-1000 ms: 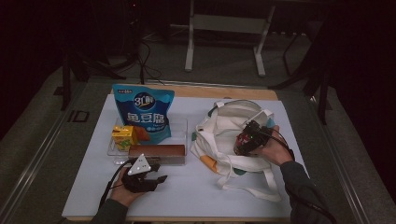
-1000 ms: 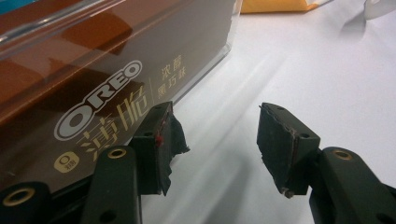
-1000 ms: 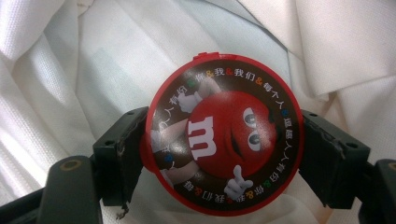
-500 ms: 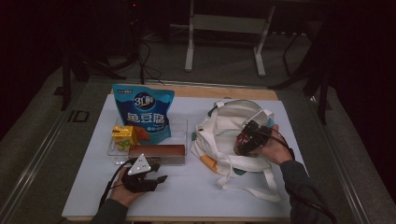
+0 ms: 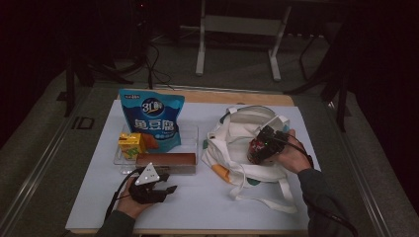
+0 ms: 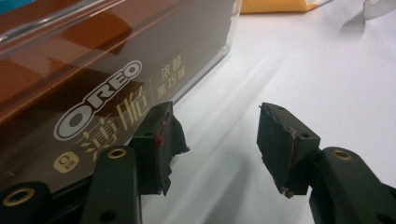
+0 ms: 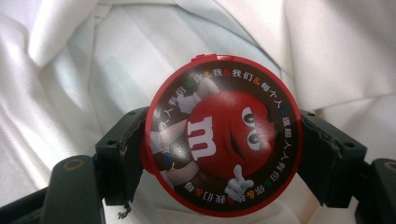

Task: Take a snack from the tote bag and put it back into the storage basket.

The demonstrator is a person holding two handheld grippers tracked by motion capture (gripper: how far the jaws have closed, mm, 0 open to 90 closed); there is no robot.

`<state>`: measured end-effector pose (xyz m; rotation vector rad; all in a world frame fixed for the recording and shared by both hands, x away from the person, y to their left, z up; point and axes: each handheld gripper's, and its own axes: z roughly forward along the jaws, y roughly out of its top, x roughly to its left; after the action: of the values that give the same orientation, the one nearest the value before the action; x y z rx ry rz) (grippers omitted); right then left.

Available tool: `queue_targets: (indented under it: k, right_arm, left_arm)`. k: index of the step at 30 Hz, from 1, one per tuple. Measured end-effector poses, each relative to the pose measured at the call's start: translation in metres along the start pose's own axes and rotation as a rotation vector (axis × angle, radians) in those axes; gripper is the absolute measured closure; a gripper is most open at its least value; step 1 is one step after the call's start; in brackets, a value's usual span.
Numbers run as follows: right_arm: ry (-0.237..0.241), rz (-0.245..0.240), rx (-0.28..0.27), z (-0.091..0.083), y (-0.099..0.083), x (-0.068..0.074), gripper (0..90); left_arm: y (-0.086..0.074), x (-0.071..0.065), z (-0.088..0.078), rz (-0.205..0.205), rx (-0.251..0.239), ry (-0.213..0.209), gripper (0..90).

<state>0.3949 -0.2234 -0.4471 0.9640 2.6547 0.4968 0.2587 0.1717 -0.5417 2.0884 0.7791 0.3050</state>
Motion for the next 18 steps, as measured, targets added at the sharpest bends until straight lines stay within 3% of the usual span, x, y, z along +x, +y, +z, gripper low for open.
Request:
queue_targets:
  k: [18]
  right_arm:
    - [0.030, -0.078, -0.056, -0.026, 0.009, 0.007, 24.9]
  left_arm:
    - [0.000, 0.000, 0.000, -0.001, 0.001, 0.000, 46.4]
